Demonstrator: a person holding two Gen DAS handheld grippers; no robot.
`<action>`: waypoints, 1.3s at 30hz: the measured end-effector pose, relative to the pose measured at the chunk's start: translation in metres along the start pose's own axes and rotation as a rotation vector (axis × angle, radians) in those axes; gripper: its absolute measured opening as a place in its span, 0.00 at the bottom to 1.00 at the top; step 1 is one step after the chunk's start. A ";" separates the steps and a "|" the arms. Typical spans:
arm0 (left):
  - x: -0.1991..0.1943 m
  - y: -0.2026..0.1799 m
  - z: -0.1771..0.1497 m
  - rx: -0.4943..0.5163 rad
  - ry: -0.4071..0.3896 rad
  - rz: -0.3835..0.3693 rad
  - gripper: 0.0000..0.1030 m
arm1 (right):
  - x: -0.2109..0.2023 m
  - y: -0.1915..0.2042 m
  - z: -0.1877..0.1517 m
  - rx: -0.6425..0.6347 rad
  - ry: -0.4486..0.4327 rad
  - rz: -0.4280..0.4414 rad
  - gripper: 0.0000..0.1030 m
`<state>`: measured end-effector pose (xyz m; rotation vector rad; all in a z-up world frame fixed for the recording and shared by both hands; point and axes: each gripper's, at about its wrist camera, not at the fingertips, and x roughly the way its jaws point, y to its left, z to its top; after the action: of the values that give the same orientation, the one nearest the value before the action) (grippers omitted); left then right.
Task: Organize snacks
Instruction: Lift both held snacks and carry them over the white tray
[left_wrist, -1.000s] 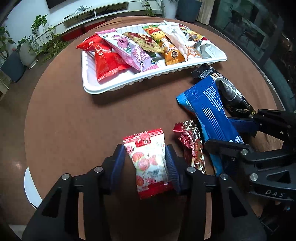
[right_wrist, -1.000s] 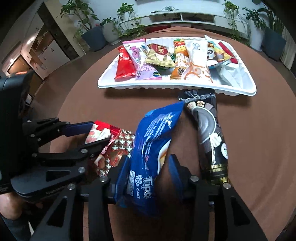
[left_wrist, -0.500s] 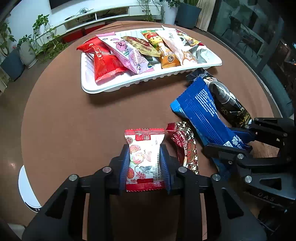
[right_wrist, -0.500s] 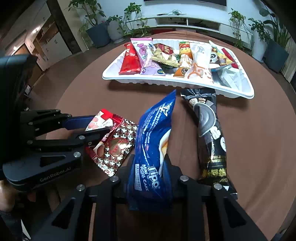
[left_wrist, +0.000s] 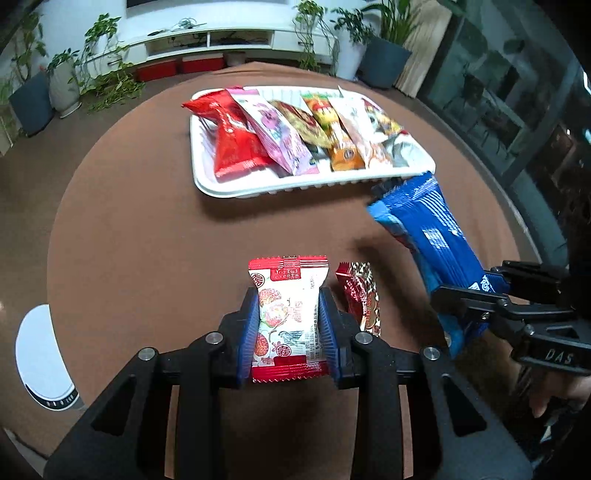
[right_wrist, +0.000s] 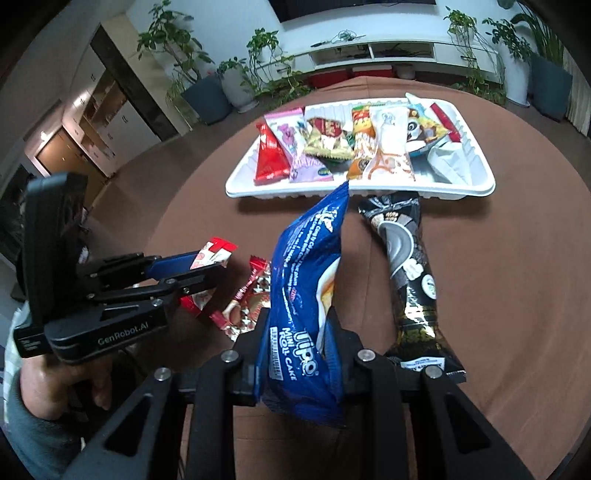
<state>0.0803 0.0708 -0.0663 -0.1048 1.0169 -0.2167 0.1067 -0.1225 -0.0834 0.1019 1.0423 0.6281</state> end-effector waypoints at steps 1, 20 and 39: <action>-0.003 0.001 0.000 -0.008 -0.007 -0.005 0.28 | -0.004 -0.003 0.001 0.012 -0.007 0.012 0.28; -0.044 0.005 0.060 -0.074 -0.144 -0.096 0.28 | -0.088 -0.093 0.035 0.198 -0.207 -0.022 0.28; -0.058 -0.028 0.186 0.011 -0.255 -0.105 0.28 | -0.113 -0.059 0.156 0.015 -0.355 -0.013 0.28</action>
<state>0.2054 0.0544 0.0849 -0.1716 0.7571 -0.2971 0.2228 -0.1985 0.0632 0.2121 0.7035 0.5655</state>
